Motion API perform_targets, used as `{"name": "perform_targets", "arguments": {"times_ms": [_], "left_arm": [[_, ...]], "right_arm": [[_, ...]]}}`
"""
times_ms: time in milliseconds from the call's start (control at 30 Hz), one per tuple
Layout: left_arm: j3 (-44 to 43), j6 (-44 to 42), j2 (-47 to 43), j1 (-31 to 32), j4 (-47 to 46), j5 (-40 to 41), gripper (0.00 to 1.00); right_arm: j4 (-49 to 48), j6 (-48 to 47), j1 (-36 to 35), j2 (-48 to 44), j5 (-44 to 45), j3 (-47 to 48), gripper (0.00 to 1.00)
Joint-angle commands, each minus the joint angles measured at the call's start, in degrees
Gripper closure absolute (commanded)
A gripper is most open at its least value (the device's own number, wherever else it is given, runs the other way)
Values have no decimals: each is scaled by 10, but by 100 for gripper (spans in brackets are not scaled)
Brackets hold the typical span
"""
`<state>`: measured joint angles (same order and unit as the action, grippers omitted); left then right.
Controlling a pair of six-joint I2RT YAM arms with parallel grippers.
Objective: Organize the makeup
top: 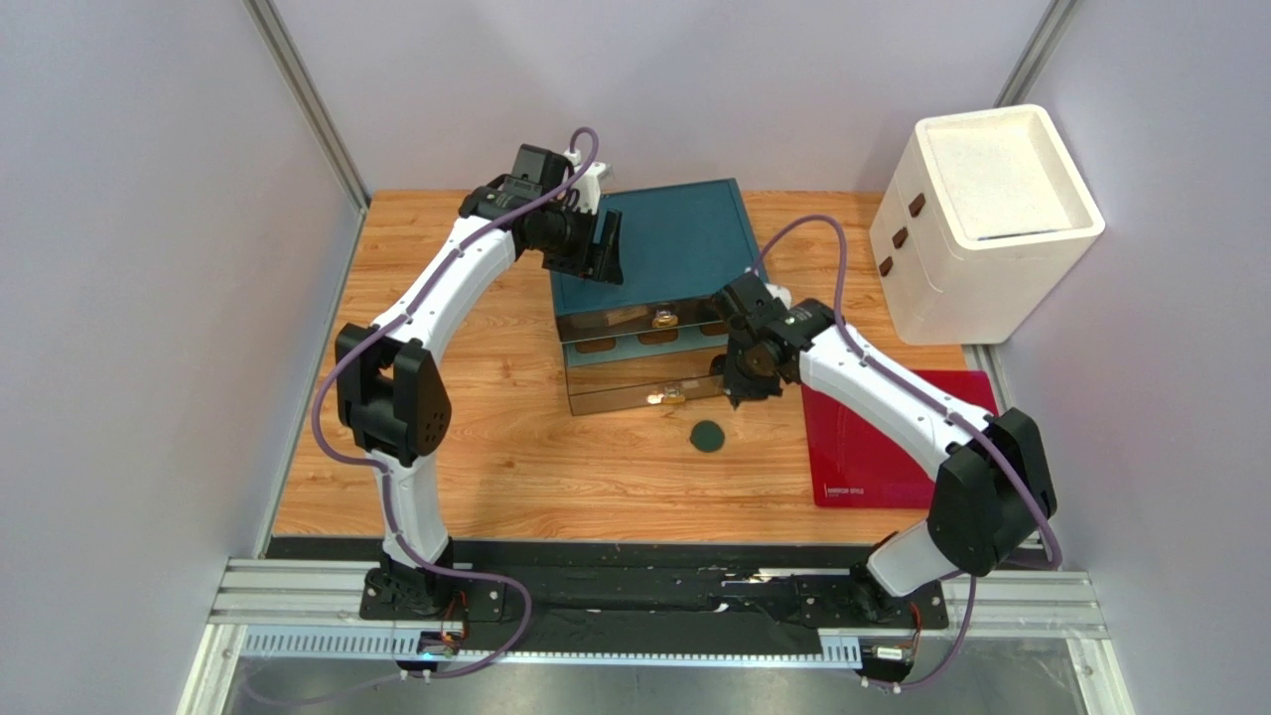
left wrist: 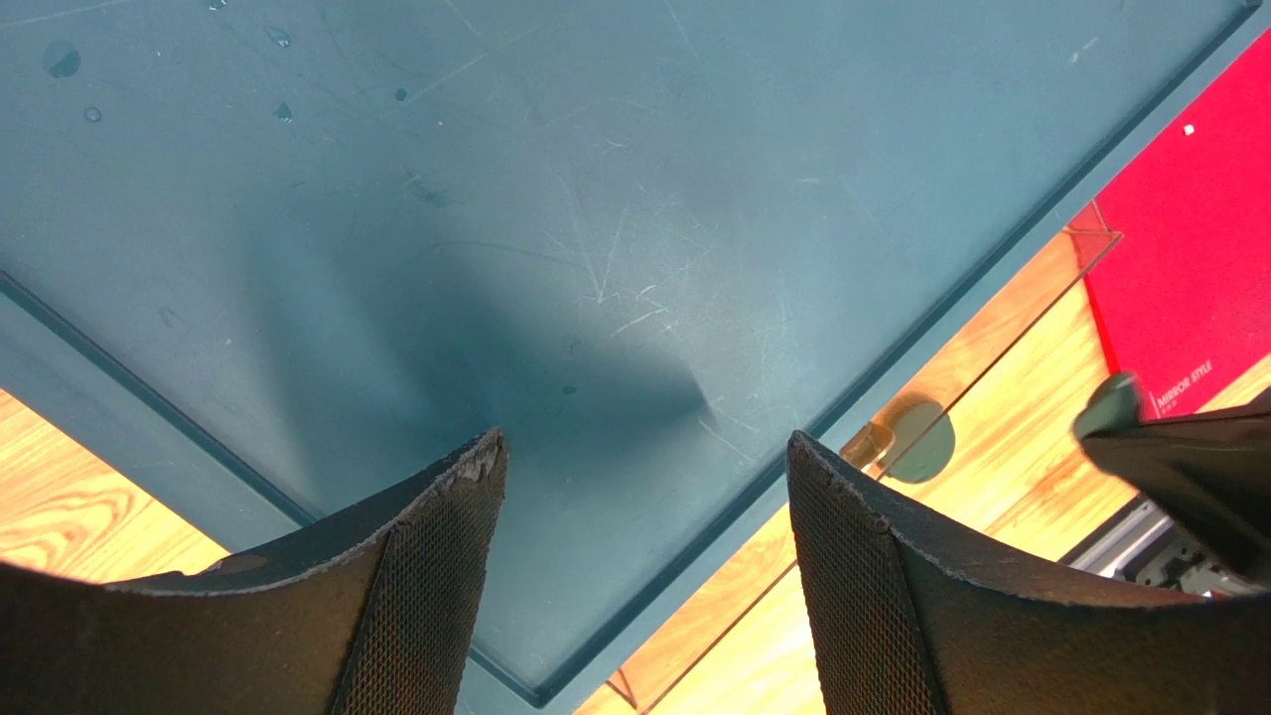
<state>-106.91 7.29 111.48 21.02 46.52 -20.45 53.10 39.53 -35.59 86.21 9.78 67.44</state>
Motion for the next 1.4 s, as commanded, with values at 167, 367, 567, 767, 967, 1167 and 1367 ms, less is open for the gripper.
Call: {"name": "perform_targets", "arguments": {"times_ms": [167, 367, 567, 767, 967, 1167, 1367], "left_arm": [[37, -9, 37, -3, 66, 30, 24], [36, -10, 37, -3, 69, 33, 24], [34, -10, 37, -3, 69, 32, 24], [33, -9, 38, -3, 68, 29, 24], [34, -8, 37, -3, 68, 26, 24], [37, -10, 37, -3, 70, 30, 24], [46, -11, 30, -3, 70, 30, 24]], "right_arm": [[-31, -34, -1, 112, 5, 145, 100], [-26, -39, 0, 181, -8, 217, 99], [-33, -40, -1, 181, -8, 231, 62], [-34, -47, -1, 154, 13, 212, 38], [-46, -76, -10, 92, 21, 145, 39], [-101, -126, -46, -10, 7, 11, 41], [-151, -134, -80, -8, 9, -78, 44]]}}
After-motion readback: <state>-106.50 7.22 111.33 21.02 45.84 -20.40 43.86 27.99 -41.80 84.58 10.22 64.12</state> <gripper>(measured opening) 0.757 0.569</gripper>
